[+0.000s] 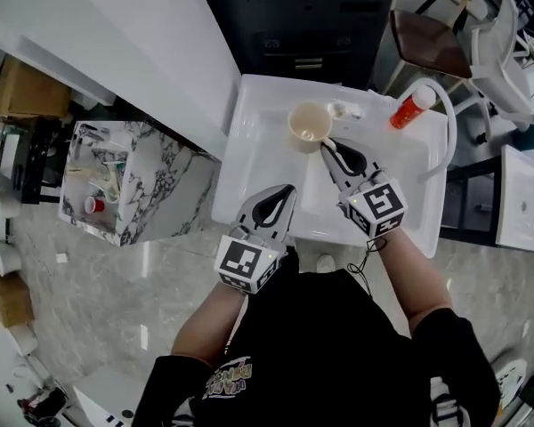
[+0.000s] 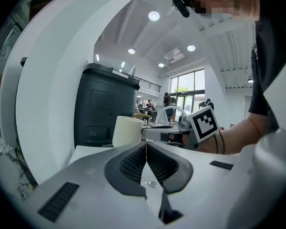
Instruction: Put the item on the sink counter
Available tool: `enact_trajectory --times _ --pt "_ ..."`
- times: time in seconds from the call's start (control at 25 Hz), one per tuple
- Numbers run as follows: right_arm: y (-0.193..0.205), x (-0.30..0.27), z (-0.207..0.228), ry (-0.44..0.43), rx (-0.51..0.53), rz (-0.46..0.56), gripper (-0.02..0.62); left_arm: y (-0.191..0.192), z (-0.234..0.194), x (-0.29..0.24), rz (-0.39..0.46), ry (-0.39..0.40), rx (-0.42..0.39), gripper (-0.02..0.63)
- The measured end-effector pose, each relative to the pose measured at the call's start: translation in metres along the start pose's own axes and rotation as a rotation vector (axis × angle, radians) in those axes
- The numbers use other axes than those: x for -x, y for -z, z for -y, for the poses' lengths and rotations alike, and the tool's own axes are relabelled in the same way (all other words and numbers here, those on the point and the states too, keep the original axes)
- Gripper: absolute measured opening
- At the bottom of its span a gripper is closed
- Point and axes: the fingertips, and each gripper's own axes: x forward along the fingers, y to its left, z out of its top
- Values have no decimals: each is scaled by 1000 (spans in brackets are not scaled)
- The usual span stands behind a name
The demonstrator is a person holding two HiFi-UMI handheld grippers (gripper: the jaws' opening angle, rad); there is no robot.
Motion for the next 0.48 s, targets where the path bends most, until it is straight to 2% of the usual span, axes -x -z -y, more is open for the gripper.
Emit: enact_trajectory --times 0.48 --pt "29 -73 47 69 16 -38 92 14 -62 -30 -42 29 27 17"
